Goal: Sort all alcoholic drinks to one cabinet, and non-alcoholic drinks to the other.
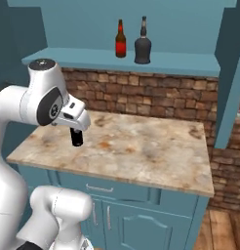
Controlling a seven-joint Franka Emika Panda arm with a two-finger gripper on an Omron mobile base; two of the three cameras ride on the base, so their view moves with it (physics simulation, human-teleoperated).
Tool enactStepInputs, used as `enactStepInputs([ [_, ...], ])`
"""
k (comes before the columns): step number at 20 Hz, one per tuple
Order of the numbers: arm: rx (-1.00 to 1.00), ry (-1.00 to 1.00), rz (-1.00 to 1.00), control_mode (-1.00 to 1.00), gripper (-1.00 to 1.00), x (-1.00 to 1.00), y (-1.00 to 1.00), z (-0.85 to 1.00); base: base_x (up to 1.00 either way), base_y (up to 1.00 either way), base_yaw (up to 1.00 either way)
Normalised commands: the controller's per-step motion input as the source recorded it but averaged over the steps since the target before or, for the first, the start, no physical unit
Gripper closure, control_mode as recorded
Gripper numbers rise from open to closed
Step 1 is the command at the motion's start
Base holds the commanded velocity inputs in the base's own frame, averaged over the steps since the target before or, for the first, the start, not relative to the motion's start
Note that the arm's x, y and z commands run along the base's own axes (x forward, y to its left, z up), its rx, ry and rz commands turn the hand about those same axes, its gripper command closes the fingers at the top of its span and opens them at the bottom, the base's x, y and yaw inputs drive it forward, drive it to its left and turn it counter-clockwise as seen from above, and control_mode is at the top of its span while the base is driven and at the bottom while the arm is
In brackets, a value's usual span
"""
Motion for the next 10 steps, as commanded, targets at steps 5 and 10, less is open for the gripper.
enactStepInputs([
  [5, 0.00, 0.00, 0.00, 1.00, -1.00, 0.00, 0.00, 0.00, 0.31, -0.04, 0.26],
  [10, 0.00, 0.00, 0.00, 1.00, -1.00, 0.00, 0.00, 0.00, 0.41, 0.00, 0.00],
])
